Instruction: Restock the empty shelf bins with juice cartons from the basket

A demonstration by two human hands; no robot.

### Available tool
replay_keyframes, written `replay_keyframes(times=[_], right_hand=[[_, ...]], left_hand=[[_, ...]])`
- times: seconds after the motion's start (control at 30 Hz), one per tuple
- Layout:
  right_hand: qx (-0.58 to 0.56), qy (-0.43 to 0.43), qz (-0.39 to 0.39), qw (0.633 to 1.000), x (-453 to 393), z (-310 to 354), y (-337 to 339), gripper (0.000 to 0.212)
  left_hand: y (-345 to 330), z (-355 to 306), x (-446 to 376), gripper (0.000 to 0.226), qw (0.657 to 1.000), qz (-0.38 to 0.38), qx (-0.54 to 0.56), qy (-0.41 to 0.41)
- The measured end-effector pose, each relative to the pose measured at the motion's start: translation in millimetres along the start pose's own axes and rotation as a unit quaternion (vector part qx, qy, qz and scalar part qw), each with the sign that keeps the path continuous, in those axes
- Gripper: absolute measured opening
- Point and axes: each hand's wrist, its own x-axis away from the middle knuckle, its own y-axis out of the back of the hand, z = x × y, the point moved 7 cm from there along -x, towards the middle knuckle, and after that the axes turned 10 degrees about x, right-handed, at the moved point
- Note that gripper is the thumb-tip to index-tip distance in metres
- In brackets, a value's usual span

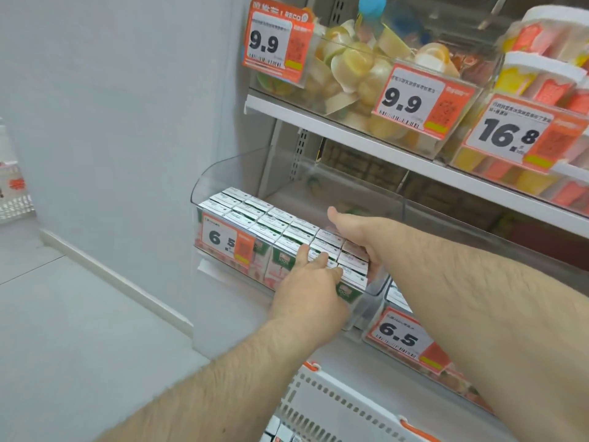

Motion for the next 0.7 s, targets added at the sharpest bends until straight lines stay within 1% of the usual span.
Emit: replay_keyframes(times=[0.1,0.2,0.27,0.3,0.33,0.37,0.4,0.43,0.47,0.5,0.57,0.63,0.7], right_hand=[[0.017,-0.029,0.027,0.999,13.2,-1.7,-4.6,0.09],[0.065,-0.029,0.019,0.997,26.4,0.3,1.3,0.084],[0.111,-0.019,0.016,0.993,42.5,5.4,6.5,0.078],[0.142,-0.003,-0.011,0.99,50.9,9.1,11.9,0.075],[0.184,0.028,-0.07,0.98,61.1,13.9,20.0,0.07],[0.233,0.074,-0.159,0.957,73.5,19.2,29.4,0.06],[0.265,0.13,-0.254,0.921,87.6,23.3,35.9,0.045],[0.266,0.18,-0.33,0.888,102.8,21.5,38.2,0.03],[0.241,0.216,-0.37,0.871,114.4,12.2,35.8,0.021],[0.207,0.244,-0.391,0.863,123.5,-1.3,31.0,0.016],[0.146,0.276,-0.405,0.859,137.0,-33.6,17.8,0.012],[0.107,0.308,-0.422,0.846,153.0,-63.6,1.9,0.01],[0.079,0.336,-0.425,0.837,165.9,-94.1,-17.4,0.009]], left_hand=[[-0.5,1.4,-1.1,0.057,1.0,0.005,-0.005,-0.003],[-1.4,-1.1,-1.5,0.053,1.0,0.004,-0.02,-0.022],[1.0,-6.5,1.2,0.053,0.999,-0.013,-0.025,-0.038],[3.1,-10.0,3.4,0.053,0.998,-0.028,-0.028,-0.05],[5.9,-13.7,6.0,0.052,0.996,-0.047,-0.03,-0.065],[8.4,-17.7,9.0,0.05,0.994,-0.067,-0.031,-0.083],[9.7,-21.8,12.0,0.048,0.99,-0.085,-0.031,-0.105],[9.1,-26.9,15.4,0.046,0.987,-0.097,-0.032,-0.128],[6.3,-32.1,19.6,0.044,0.983,-0.101,-0.032,-0.147],[1.5,-36.9,24.2,0.04,0.982,-0.096,-0.031,-0.161],[-11.7,-45.0,35.6,0.034,0.984,-0.061,-0.022,-0.168],[-25.7,-49.1,47.3,0.028,0.986,-0.01,-0.028,-0.164],[-41.4,-47.3,55.5,0.024,0.984,0.054,-0.062,-0.157]])
